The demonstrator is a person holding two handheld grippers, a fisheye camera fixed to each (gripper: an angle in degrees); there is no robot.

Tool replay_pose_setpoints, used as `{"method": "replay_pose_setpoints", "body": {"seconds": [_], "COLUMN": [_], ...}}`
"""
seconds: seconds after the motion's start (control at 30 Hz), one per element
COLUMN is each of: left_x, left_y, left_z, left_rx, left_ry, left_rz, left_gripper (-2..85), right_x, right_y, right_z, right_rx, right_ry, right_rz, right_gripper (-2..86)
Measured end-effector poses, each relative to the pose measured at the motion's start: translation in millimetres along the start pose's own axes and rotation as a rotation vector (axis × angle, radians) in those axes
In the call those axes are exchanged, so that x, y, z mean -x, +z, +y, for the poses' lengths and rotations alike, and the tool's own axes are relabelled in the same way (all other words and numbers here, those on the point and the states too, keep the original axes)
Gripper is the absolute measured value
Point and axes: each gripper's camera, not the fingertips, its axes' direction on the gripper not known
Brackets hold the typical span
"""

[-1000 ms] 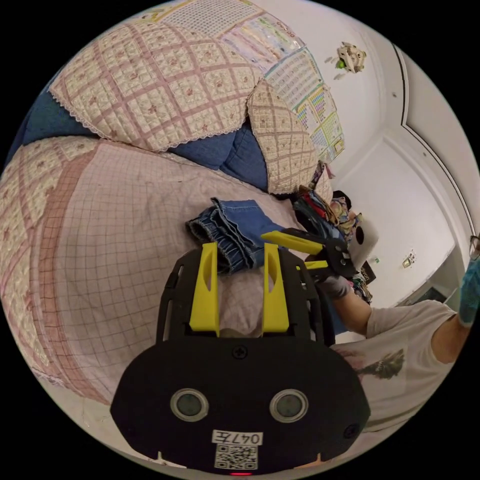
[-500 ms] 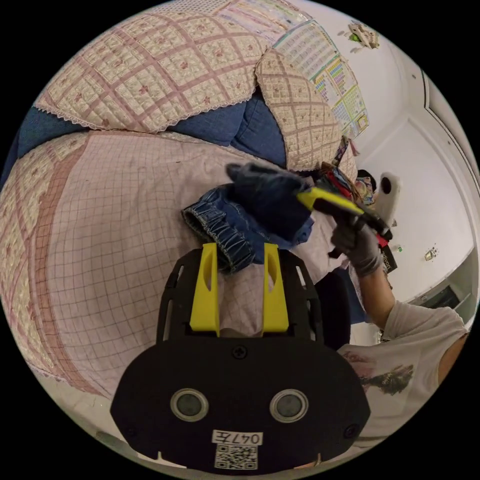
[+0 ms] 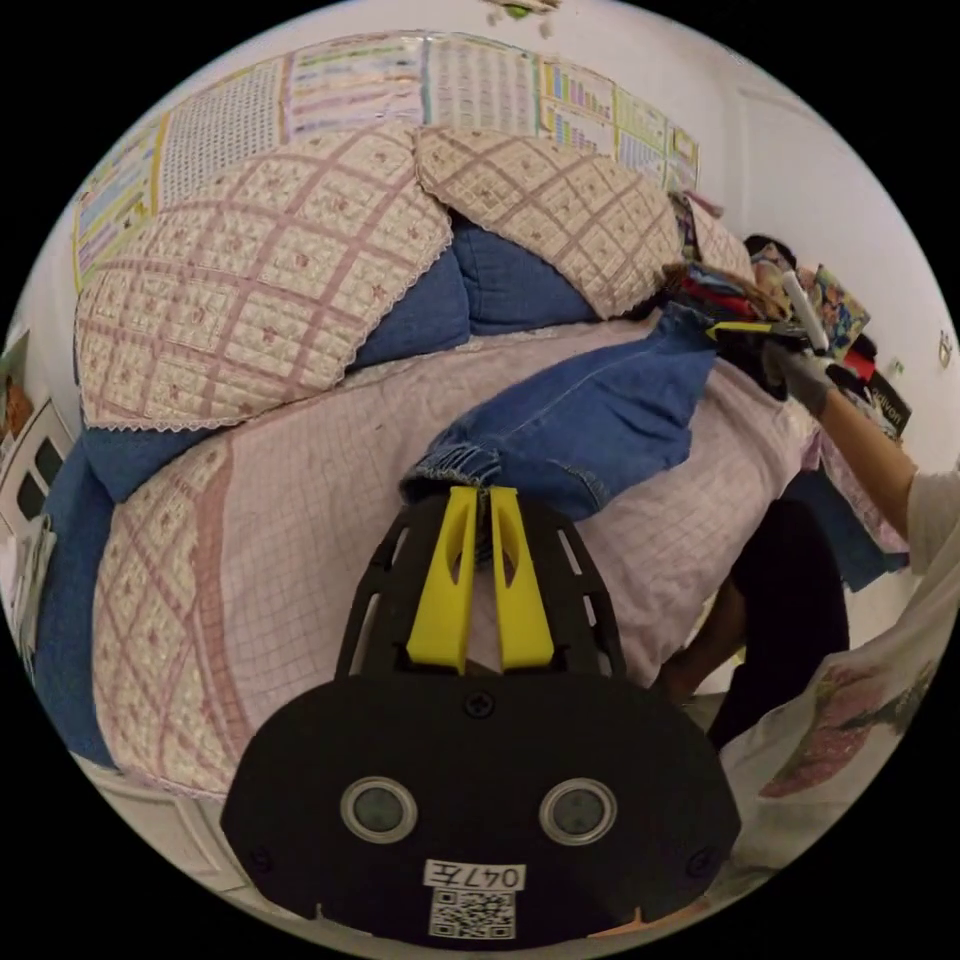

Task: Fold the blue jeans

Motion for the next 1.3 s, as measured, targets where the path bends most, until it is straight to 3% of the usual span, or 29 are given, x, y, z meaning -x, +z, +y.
{"method": "replay_pose_setpoints", "body": {"seconds": [0.2, 0.33, 0.5, 0.73, 0.87, 1.0, 1.07, 1.13, 1.2, 1.3], "left_x": [18.2, 33.0, 25.5, 57.3, 94.0, 132.6, 145.6, 166.7, 200.9, 219.7], "left_y": [-5.9, -27.3, -72.1, -117.3, -95.6, -2.9, 9.1, -10.2, -26.5, -7.0], "left_z": [0.2, 1.4, -1.6, -5.5, -17.8, 3.0, 14.4, 24.3, 40.3, 30.8], "left_rx": [0.021, -0.068, -0.24, -0.433, -0.342, 0.091, 0.159, 0.036, -0.155, -0.145], "left_ry": [-0.084, -0.13, -0.074, -0.103, -0.13, -0.201, -0.222, -0.305, -0.43, -0.452], "left_rz": [0.072, 0.095, -0.147, -0.273, -0.237, 0.089, 0.118, 0.095, 0.213, 0.224], "left_gripper": [-0.3, -0.4, -0.6, -0.6, 0.0, 2.5, 7.0, 8.8, 9.3, 10.3], "right_x": [-0.4, 21.4, 34.3, 41.1, 62.2, 79.9, 77.3, 72.5, 75.0, 99.9], "right_y": [37.7, 19.9, -18.5, -15.2, 42.9, 124.4, 160.5, 162.6, 157.6, 159.6], "right_z": [31.4, 37.3, 45.7, 16.9, -2.5, -6.6, -0.1, 4.3, -2.4, -40.1], "right_rx": [0.031, -0.083, -0.332, -0.514, -0.423, -0.136, -0.01, -0.048, -0.101, -0.101], "right_ry": [0.042, -0.01, 0.006, 0.092, 0.082, 0.072, 0.154, 0.215, 0.212, 0.059], "right_rz": [-0.037, 0.0, -0.048, -0.18, -0.178, -0.146, -0.101, -0.108, -0.121, -0.179], "right_gripper": [0.9, 0.8, 0.4, 0.1, 0.5, 2.6, 7.1, 8.9, 9.8, 9.7]}}
